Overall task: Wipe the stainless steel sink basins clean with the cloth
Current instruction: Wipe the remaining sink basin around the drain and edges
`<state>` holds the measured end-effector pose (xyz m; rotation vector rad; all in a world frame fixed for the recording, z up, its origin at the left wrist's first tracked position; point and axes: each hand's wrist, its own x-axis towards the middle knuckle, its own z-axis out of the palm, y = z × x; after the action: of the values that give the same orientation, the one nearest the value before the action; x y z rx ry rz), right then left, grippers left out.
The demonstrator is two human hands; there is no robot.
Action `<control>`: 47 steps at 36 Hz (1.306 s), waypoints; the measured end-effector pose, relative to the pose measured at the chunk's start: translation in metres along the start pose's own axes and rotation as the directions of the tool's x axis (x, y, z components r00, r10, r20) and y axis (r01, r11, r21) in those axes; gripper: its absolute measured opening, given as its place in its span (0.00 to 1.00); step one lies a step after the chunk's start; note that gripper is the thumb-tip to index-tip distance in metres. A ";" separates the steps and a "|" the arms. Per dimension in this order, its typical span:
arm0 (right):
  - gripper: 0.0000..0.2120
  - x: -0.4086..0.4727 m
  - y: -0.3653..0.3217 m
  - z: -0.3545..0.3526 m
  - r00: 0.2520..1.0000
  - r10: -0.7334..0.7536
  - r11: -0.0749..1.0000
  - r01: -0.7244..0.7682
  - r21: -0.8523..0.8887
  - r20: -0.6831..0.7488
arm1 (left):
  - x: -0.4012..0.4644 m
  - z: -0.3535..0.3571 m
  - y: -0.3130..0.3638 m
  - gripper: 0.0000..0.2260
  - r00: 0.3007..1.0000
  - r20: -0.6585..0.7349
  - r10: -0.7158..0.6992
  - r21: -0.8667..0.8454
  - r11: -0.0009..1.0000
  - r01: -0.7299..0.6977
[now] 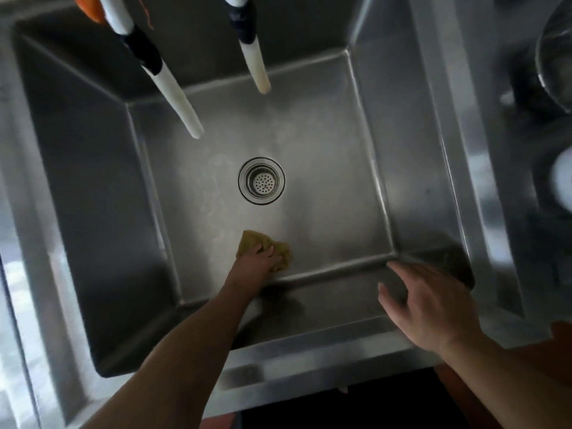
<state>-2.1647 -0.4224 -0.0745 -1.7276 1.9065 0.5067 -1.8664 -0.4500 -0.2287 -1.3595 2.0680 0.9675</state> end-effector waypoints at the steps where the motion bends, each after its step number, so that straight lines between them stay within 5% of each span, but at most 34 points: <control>1: 0.27 0.000 0.000 0.000 1.000 0.002 1.000 -0.002 -0.002 -0.005 | 0.001 0.000 0.001 0.21 0.999 0.034 -0.009 -0.007 1.000 0.009; 4: 0.27 -0.001 -0.002 -0.001 1.000 0.008 1.000 -0.008 -0.006 -0.020 | -0.003 -0.011 0.010 0.17 0.993 0.115 0.009 -0.172 0.985 0.011; 8: 0.30 -0.004 -0.005 -0.006 1.000 0.004 1.000 -0.004 0.000 -0.005 | -0.023 -0.025 0.024 0.17 0.933 0.354 -0.062 -0.191 0.972 0.137; 14: 0.29 -0.004 -0.008 -0.019 0.992 -0.028 1.000 0.029 -0.007 0.124 | -0.039 -0.053 0.040 0.17 0.918 0.388 -0.089 -0.367 0.898 0.242; 16: 0.28 0.003 -0.009 -0.025 0.980 -0.005 0.986 -0.029 0.164 0.201 | -0.039 -0.067 0.042 0.20 0.940 0.330 -0.088 -0.581 0.766 0.276; 20: 0.19 0.027 -0.018 -0.031 0.988 0.039 0.770 -0.124 0.626 0.148 | -0.035 -0.092 0.055 0.15 0.913 0.161 -0.374 -0.963 0.145 0.229; 22: 0.16 0.041 -0.028 -0.034 0.991 0.053 0.670 -0.129 0.731 0.126 | -0.030 -0.105 0.068 0.10 0.869 0.128 -0.478 -0.992 -0.050 0.118; 27: 0.32 0.079 -0.064 -0.041 0.963 -0.128 0.571 -0.124 0.812 0.237 | -0.016 -0.123 0.101 0.10 0.872 0.117 -0.476 -0.977 -0.212 0.016; 30: 0.23 0.107 -0.080 -0.035 0.957 -0.196 0.538 -0.075 0.840 0.211 | 0.000 -0.125 0.112 0.09 0.917 0.103 -0.385 -0.954 -0.301 -0.020; 37: 0.10 0.164 -0.083 -0.025 0.949 -0.179 0.532 -0.128 0.837 0.258 | 0.037 -0.122 0.093 0.07 0.871 0.089 -0.484 -0.979 -0.205 -0.014; 43: 0.09 0.201 -0.075 -0.011 0.838 -0.156 0.319 -0.459 0.829 0.524 | 0.055 -0.109 0.061 0.04 0.773 0.037 -0.633 -0.988 -0.140 -0.067; 45: 0.10 0.216 -0.071 -0.005 0.848 -0.100 0.300 -0.472 0.829 0.520 | 0.060 -0.098 0.046 0.02 0.703 0.025 -0.711 -0.985 -0.138 -0.104; 47: 0.10 0.237 -0.069 -0.002 0.913 0.026 0.381 -0.387 0.840 0.408 | 0.062 -0.082 0.029 0.07 0.604 -0.001 -0.797 -0.999 -0.026 -0.037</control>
<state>-2.1105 -0.6212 -0.2106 -0.5893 1.6170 -0.2051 -1.9180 -0.5419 -0.2128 -3.2009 0.6481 1.8780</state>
